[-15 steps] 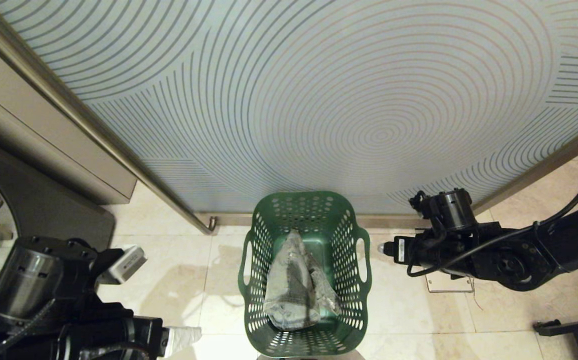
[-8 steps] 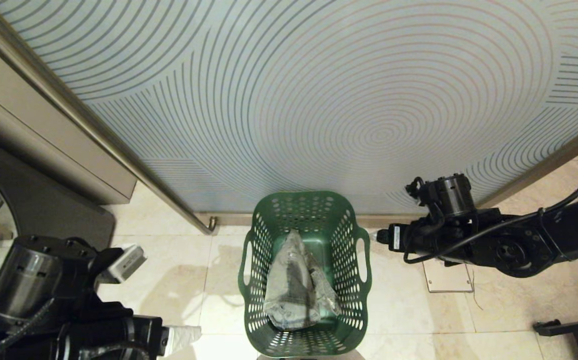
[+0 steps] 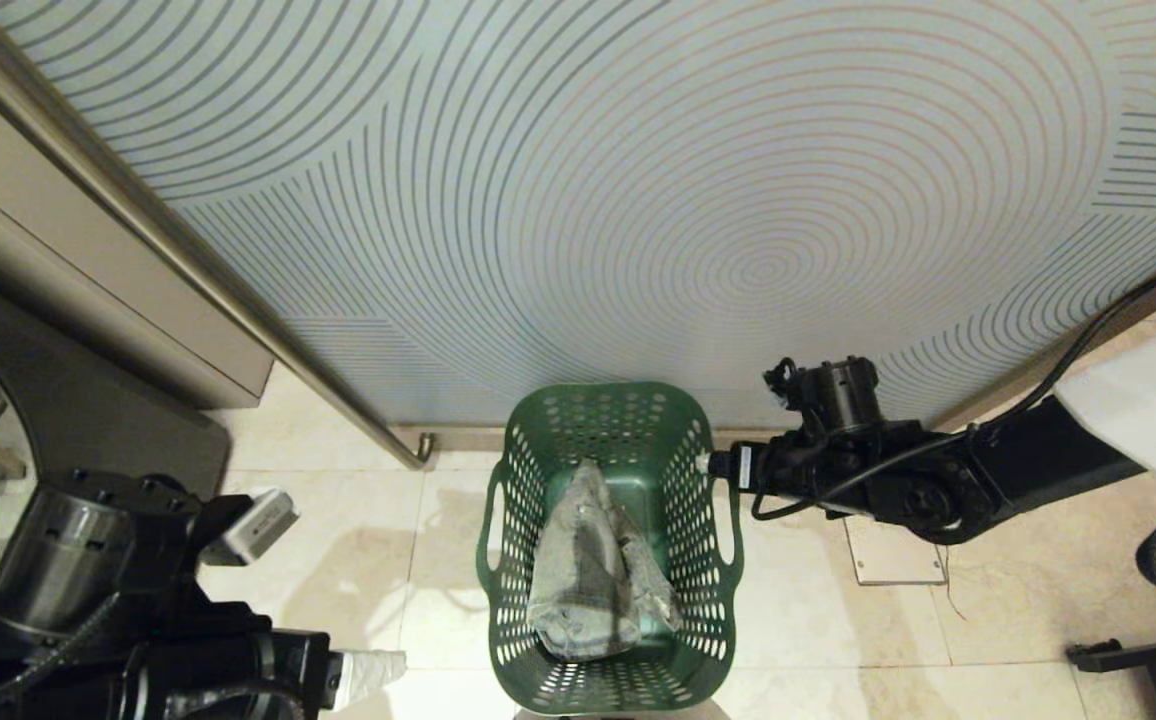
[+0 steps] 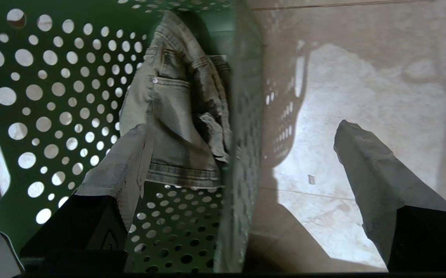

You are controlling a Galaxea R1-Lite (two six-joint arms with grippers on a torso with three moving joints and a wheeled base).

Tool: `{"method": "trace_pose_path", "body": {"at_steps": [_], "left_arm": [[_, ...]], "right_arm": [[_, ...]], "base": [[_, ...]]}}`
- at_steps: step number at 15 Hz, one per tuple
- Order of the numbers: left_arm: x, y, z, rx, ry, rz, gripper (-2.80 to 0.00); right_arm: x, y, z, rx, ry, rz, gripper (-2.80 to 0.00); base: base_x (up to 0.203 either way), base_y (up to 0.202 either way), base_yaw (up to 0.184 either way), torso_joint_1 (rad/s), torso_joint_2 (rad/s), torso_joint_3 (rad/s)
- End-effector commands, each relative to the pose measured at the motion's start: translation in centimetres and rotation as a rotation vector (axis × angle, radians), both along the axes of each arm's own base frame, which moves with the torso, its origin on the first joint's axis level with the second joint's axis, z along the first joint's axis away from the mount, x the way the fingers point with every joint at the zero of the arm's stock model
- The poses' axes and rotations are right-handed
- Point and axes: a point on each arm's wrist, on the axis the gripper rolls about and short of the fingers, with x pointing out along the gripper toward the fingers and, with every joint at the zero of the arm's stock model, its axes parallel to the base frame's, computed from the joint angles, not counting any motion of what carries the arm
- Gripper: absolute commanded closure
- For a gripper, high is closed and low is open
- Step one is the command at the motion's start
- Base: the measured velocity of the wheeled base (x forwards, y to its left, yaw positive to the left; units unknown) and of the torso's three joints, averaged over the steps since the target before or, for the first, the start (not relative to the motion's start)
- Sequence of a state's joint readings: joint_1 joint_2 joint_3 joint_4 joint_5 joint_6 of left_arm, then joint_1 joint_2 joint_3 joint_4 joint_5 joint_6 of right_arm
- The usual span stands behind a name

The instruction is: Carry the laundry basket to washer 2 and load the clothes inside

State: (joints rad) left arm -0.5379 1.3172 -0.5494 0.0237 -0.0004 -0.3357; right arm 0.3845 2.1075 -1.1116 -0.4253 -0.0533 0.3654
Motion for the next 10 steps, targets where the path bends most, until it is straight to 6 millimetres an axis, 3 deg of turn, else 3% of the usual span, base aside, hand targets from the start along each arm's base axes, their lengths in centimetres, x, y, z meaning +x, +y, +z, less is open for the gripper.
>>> {"method": "trace_pose_path", "body": {"at_steps": [1,5,8,10], "left_arm": [[0.7,-0.5,-0.6,0.011,0.025,0.001,-2.8],[3.7,-2.5,-3.5,0.02,0.037,-0.008,-2.8],[5.8,-5.2,-5.8,0.003,0.002,0.0,-2.8],[6.1,-7.5,-7.4,0.016,-0.033,0.008,-2.8]], "right_arm": [[0.5,1.3,-1.2,-0.006,0.017,0.024,-2.8],[-0.1,3.8,-1.3,-0.024,0.052,0.086,-2.8],[-0.5,4.2,-1.6,-0.032,0.077,0.097,-2.8],[-0.4,4.2,-2.6,-0.039,0.1,0.092,-2.8]], "base": [[0.0,0.0,0.0,0.0,0.0,0.0],[0.0,0.0,0.0,0.0,0.0,0.0],[0.0,0.0,0.0,0.0,0.0,0.0],[0.0,0.0,0.0,0.0,0.0,0.0]]}}
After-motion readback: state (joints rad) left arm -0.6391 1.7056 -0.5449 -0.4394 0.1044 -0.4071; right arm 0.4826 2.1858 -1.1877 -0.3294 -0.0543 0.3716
